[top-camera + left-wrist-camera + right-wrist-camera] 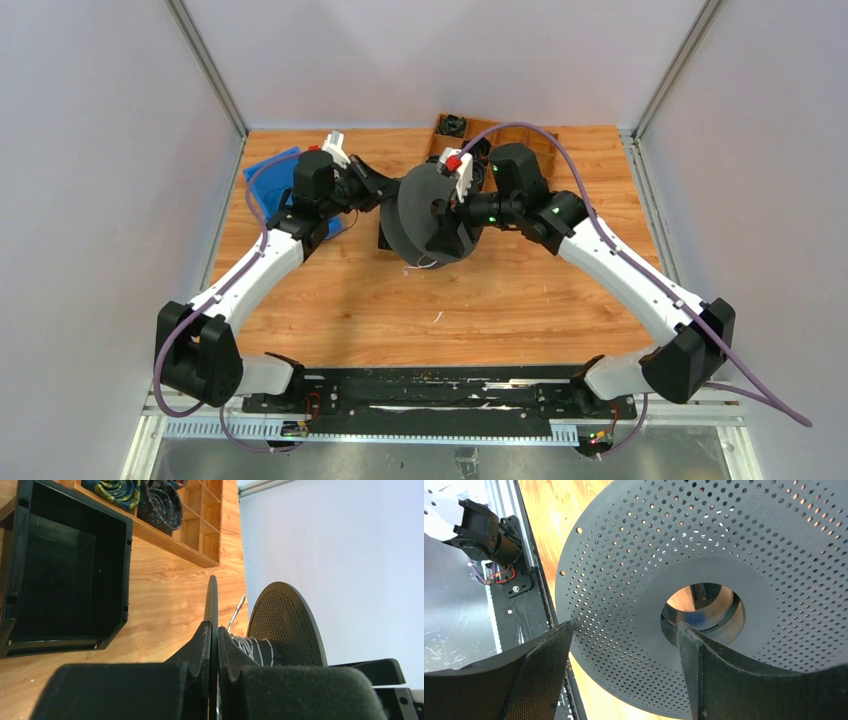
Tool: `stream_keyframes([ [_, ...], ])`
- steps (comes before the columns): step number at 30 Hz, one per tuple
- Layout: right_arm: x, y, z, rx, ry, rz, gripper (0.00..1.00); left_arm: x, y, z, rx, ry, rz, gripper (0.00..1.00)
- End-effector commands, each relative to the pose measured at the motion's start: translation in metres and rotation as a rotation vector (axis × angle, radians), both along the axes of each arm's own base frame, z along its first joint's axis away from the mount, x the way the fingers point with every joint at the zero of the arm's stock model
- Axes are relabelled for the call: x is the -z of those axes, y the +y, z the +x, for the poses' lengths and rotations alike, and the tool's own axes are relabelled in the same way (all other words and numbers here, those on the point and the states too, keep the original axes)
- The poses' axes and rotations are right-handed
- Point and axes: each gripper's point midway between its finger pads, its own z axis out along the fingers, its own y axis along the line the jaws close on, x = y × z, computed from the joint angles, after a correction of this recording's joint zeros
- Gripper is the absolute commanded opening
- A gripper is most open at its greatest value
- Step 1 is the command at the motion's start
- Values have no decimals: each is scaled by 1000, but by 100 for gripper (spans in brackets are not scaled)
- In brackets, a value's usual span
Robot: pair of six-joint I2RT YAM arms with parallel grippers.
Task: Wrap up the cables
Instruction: Wrap the cable around the cable reel.
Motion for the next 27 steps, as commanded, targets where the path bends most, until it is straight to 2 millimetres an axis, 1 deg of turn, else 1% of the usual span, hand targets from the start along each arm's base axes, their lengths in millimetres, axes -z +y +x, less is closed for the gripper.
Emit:
stream_keyframes([
  [1, 0, -1, -7, 6, 95, 12, 77, -39, -9, -3, 37, -116, -69, 0],
  [5, 1, 2, -17, -37, 133, 30, 77, -35, -9, 0, 35, -114, -62, 0],
  [10, -7, 3, -30, -96, 141, 65, 78, -32, -9, 3, 31, -110, -56, 0],
  [13, -5, 4, -33, -107, 155, 68, 78, -32, -9, 4, 26, -107, -56, 0],
  [18, 5, -2, -25, -80, 106, 36, 78, -32, -11, 5, 36, -108, -56, 0],
  [21, 5, -16, -7, 11, 42, 24, 78, -34, -11, 2, 48, -131, -51, 0],
  [24, -6, -34, 9, 75, 1, 48, 79, -38, -12, -1, 60, -158, -58, 0],
  [27, -16, -49, 16, 120, -6, 85, 78, -40, -14, -3, 80, -175, -61, 0],
])
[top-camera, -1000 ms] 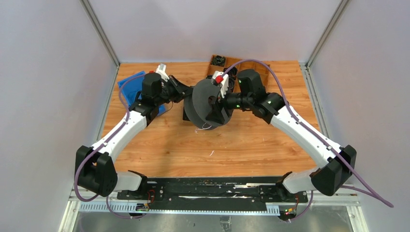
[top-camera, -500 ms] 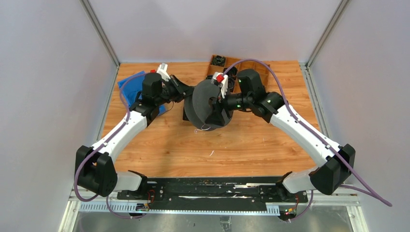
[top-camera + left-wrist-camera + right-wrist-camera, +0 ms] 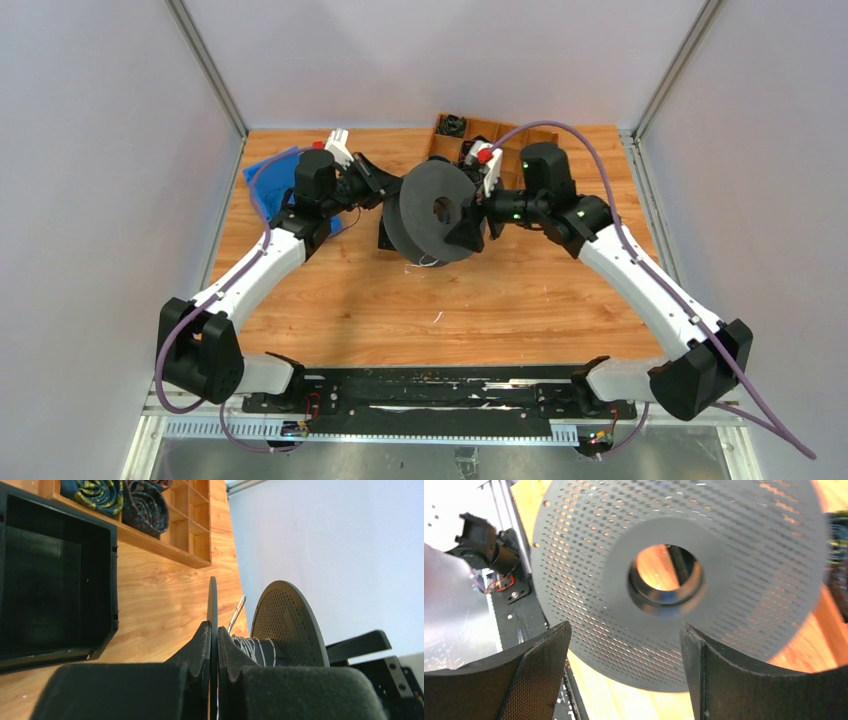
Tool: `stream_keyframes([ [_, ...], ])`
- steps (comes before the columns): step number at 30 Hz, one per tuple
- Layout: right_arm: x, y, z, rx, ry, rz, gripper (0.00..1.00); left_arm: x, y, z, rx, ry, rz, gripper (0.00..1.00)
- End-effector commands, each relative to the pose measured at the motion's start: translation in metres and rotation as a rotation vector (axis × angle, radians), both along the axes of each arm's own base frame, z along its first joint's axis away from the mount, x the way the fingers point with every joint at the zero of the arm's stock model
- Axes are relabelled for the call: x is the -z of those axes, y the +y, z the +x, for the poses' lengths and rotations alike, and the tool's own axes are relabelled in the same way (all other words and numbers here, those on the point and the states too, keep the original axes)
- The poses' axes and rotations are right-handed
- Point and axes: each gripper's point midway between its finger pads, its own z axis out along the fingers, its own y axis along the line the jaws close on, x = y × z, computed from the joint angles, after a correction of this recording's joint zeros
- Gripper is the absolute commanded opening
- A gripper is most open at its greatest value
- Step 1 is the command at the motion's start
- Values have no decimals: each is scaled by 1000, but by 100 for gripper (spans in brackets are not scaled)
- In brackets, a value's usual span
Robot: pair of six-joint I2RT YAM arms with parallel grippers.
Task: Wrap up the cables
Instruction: Wrap the cable around the cable reel.
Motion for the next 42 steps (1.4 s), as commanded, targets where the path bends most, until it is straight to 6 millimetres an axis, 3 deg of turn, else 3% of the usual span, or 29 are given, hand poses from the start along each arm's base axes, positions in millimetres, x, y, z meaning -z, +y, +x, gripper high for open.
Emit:
stream_keyframes([
  [1, -17, -28, 16, 101, -50, 40, 79, -36, -7, -5, 43, -130, -64, 0],
  [7, -1, -88, 52, 366, 87, 108, 75, -38, -13, -9, 75, -163, -101, 0],
  [10, 15, -106, 61, 440, 211, 162, 73, -44, -18, -12, 104, -185, -124, 0],
  [15, 32, -91, 50, 356, 359, 305, 69, -52, -23, -18, 136, -215, -148, 0],
  [20, 19, -78, 38, 250, 394, 446, 66, -58, -28, -23, 166, -248, -162, 0],
  [29, 6, -70, 26, 140, 384, 529, 55, -63, -38, -29, 214, -267, -199, 0],
  [42, -11, -68, 13, 80, 354, 574, 4, -50, -42, -25, 205, -239, -225, 0],
])
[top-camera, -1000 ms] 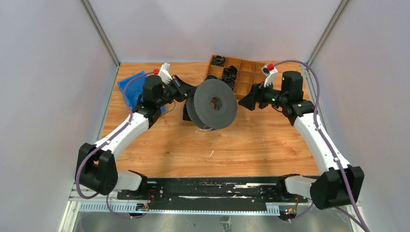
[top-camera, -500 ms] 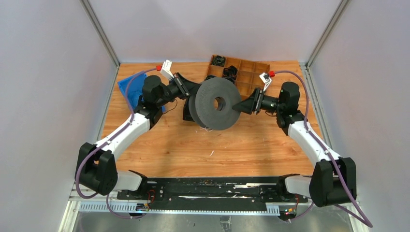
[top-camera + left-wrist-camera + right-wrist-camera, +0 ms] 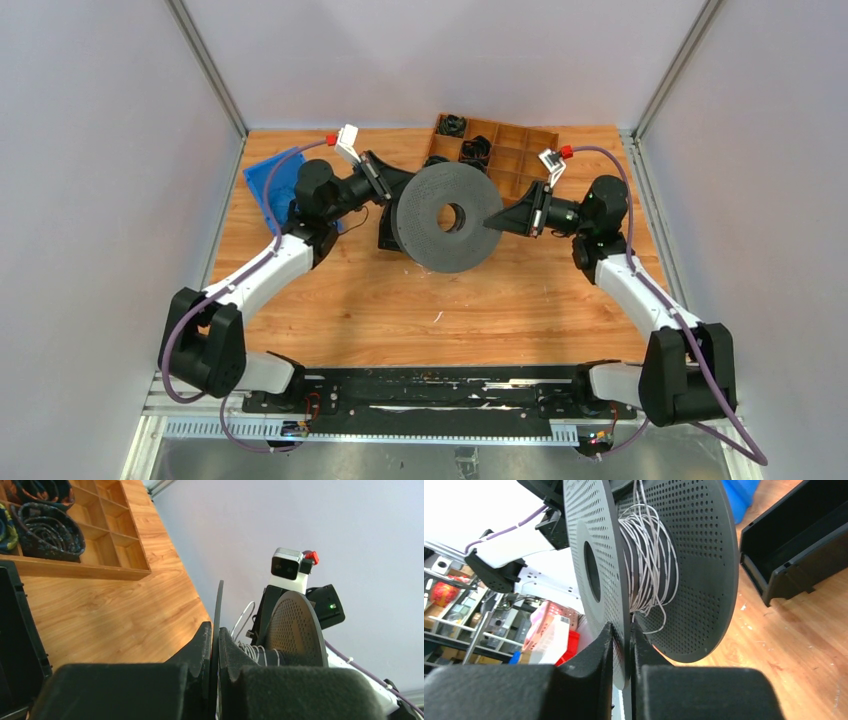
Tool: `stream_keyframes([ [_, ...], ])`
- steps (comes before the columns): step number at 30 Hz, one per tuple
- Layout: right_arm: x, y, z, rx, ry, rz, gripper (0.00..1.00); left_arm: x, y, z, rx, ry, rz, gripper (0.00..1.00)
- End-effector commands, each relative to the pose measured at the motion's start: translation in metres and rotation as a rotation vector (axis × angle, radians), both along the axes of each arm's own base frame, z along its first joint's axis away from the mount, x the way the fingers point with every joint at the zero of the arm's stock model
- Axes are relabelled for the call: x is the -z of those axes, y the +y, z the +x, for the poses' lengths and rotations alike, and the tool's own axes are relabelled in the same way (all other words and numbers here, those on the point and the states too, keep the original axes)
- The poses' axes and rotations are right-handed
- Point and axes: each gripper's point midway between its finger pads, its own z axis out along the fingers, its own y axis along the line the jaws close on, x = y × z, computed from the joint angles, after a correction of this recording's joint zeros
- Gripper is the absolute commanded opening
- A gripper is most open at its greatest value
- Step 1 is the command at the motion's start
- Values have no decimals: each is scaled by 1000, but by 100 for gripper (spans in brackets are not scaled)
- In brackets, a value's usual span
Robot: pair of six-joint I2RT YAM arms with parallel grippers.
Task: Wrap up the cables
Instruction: Wrap the cable around the cable reel.
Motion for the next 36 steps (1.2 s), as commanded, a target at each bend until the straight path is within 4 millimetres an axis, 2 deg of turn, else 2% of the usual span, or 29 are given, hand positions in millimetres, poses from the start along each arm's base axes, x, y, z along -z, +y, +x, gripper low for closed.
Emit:
stream_keyframes([
  [1, -10, -1, -2, 22, -118, 7, 1, -8, -8, -6, 27, 11, -63, 0],
  [5, -14, -4, -1, 37, -115, 9, 1, 0, -7, -3, 6, 37, -61, 3],
  [13, -23, -10, 13, 91, 12, 49, 1, 16, -5, 5, -32, 95, -66, 39],
  [23, -19, -17, 23, 135, 99, 80, 1, 25, 0, 10, -72, 110, -59, 57],
  [31, -14, -26, 29, 171, 138, 85, 1, 36, 21, 25, -159, 127, -48, 87],
  [36, -2, -35, 38, 233, 194, 81, 1, 38, 28, 27, -179, 111, -32, 89],
])
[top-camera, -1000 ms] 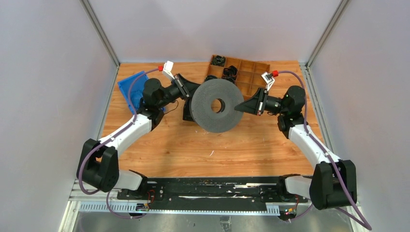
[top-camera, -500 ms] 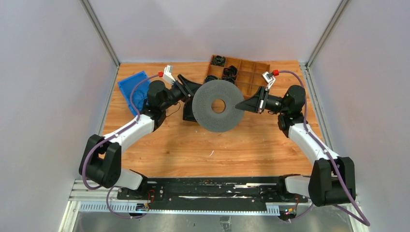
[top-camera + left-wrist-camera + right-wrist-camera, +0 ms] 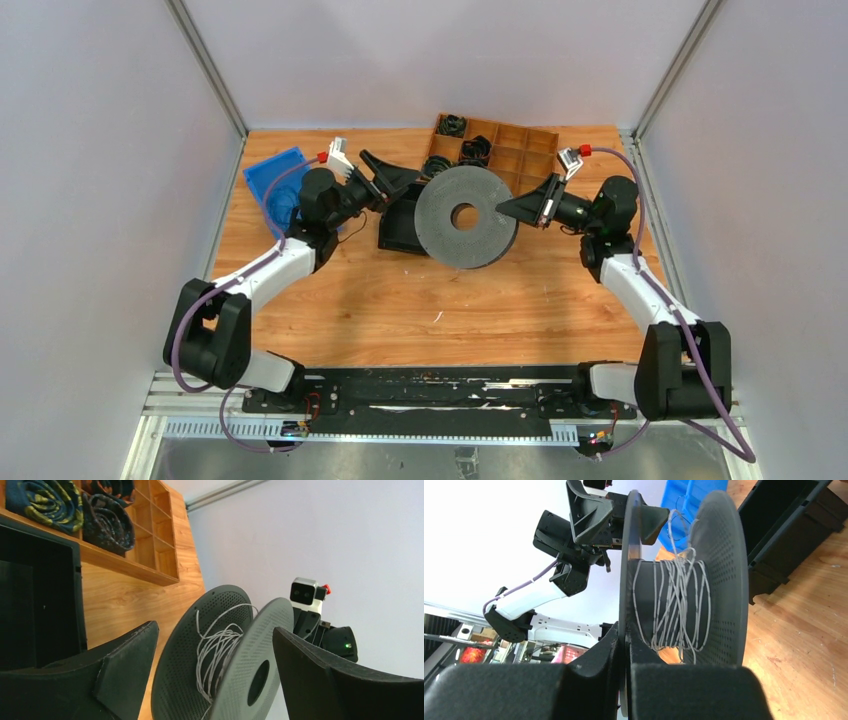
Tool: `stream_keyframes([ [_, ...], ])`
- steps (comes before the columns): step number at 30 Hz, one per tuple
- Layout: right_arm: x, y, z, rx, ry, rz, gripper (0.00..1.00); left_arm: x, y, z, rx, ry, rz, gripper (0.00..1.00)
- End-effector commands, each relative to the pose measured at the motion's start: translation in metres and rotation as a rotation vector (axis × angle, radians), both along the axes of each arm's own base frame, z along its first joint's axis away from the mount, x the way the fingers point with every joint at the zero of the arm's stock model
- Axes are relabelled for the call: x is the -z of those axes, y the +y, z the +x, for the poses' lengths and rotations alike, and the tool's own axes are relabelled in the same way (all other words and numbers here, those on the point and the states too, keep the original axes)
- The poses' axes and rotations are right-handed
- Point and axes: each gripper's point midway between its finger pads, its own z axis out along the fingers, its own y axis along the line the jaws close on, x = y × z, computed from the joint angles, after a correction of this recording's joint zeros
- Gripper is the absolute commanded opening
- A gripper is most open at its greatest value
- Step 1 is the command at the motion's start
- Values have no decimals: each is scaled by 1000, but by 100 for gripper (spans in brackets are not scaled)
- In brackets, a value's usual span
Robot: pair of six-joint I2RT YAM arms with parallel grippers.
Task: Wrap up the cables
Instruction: Wrap the cable around the cable reel.
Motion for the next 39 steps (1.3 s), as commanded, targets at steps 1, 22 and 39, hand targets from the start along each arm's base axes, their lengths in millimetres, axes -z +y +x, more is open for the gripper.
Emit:
stream_keyframes([
  [1, 5, -14, 13, 86, 37, 3, 1, -3, 10, 0, -30, -51, 22, 89],
  [22, -7, -65, 67, 339, 241, 81, 1, 49, -43, -81, 356, -756, 592, 84],
  [39, -31, -80, 64, 374, 237, 183, 1, 101, -112, -71, 321, -621, 708, 77],
])
